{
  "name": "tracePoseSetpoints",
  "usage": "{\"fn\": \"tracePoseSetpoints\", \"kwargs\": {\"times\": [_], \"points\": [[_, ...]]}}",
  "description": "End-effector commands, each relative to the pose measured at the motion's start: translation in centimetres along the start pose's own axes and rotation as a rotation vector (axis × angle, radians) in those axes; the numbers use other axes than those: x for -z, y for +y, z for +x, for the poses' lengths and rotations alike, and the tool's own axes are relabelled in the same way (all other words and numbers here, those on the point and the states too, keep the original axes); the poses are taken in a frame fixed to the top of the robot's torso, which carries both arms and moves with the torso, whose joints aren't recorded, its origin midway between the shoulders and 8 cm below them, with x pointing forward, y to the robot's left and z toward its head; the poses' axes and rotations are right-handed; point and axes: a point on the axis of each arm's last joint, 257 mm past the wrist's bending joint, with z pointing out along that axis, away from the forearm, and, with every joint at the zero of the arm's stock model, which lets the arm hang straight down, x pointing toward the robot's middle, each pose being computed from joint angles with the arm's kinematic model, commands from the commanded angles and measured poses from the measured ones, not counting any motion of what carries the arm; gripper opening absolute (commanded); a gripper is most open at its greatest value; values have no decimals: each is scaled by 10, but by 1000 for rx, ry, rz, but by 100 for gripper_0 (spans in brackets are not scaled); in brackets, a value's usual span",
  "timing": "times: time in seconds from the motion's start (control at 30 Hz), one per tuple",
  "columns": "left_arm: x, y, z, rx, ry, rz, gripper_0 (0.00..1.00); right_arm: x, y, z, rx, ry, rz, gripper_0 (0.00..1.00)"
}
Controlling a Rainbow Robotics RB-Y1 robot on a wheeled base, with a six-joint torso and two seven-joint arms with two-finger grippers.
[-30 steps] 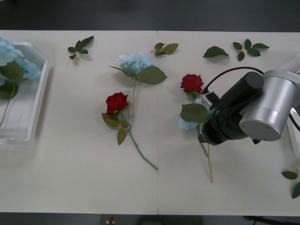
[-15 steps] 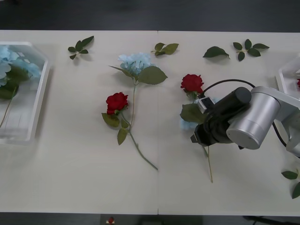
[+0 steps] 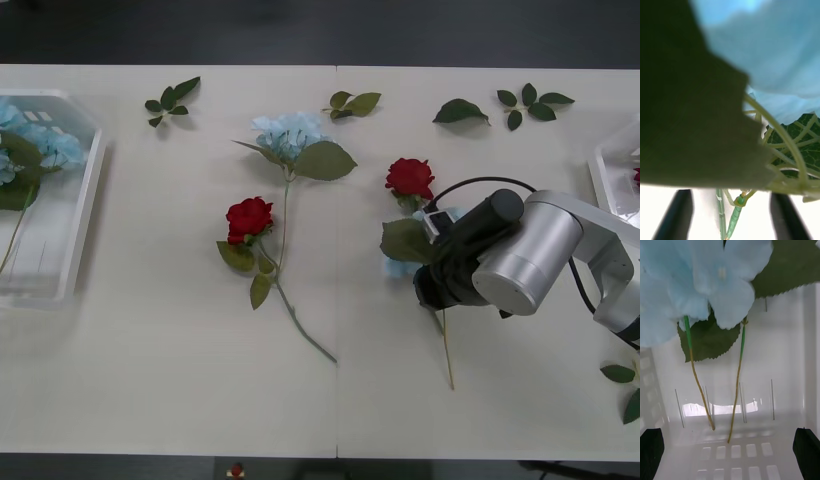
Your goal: Put the red flowers into the right box and the blue flowers into the left box
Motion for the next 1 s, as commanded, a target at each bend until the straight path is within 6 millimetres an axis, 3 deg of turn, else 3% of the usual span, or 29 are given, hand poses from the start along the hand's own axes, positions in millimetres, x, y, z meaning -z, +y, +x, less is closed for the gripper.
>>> {"fn": "tracePoseSetpoints", "kwargs": {"times": [0.03, 0.13, 0.27, 0.47, 0.53, 0.63, 1.0], "points": [[44, -3, -30, -80, -61, -14, 100, 4, 2, -9, -2, -23, 2, 21], [63, -22, -41, -127, -80, 21, 100, 3, 3, -9, 0, -22, 1, 10], [81, -68, -48, -209, -86, 141, 100, 3, 2, -10, 3, -27, 1, 0], [73, -161, -43, -234, -44, 398, 100, 6, 1, -18, 8, -58, -18, 0], [68, -180, -40, -228, -23, 440, 100, 7, 1, -20, -2, -63, -34, 0], [62, -211, -35, -222, 14, 484, 100, 21, 6, -36, -38, -101, -103, 0], [43, -302, -18, -175, 59, 436, 100, 124, 38, -121, 37, -309, -418, 0]]}}
